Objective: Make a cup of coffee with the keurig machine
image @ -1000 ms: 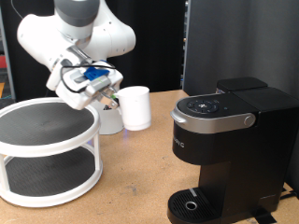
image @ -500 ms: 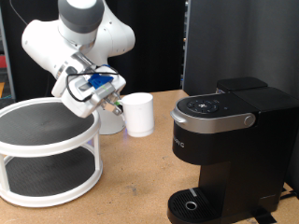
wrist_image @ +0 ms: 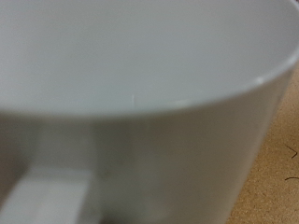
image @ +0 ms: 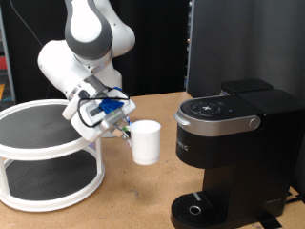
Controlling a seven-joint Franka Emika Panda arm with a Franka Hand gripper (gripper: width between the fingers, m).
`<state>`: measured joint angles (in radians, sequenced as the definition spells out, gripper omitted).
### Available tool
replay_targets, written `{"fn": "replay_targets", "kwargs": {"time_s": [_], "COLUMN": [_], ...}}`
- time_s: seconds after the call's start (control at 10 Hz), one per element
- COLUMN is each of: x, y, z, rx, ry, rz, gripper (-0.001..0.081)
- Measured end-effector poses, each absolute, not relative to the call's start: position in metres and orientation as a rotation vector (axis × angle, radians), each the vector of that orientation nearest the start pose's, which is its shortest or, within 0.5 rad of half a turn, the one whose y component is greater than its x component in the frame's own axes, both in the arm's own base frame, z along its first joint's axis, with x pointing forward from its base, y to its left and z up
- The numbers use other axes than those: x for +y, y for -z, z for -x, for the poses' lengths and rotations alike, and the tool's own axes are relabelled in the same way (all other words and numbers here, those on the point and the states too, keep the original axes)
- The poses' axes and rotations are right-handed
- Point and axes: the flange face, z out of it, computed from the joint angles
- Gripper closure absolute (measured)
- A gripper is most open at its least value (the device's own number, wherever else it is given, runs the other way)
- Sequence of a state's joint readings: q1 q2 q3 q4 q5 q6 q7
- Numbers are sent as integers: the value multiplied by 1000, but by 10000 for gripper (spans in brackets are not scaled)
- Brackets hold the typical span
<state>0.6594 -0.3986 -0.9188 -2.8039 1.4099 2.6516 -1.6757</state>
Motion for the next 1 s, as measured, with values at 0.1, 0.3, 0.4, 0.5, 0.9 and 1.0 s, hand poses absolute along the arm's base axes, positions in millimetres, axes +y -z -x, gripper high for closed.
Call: {"fn": "replay_targets", "kwargs": {"time_s": [0.1, 0.3, 0.4, 0.5, 0.9, 1.0], "x": [-82, -74, -72, -70, -63, -60], "y": [-259, -244, -239, -235, -225, -222], "z": [-353, -355, -357, -359, -372, -376], "rx": [-132, -131, -123, -112, -86, -88], "ry": [877, 857, 851, 851, 868, 874], "rz": [2382, 2397, 2399, 2400, 2411, 2417], "gripper": [732, 732, 732, 732, 732, 732]}}
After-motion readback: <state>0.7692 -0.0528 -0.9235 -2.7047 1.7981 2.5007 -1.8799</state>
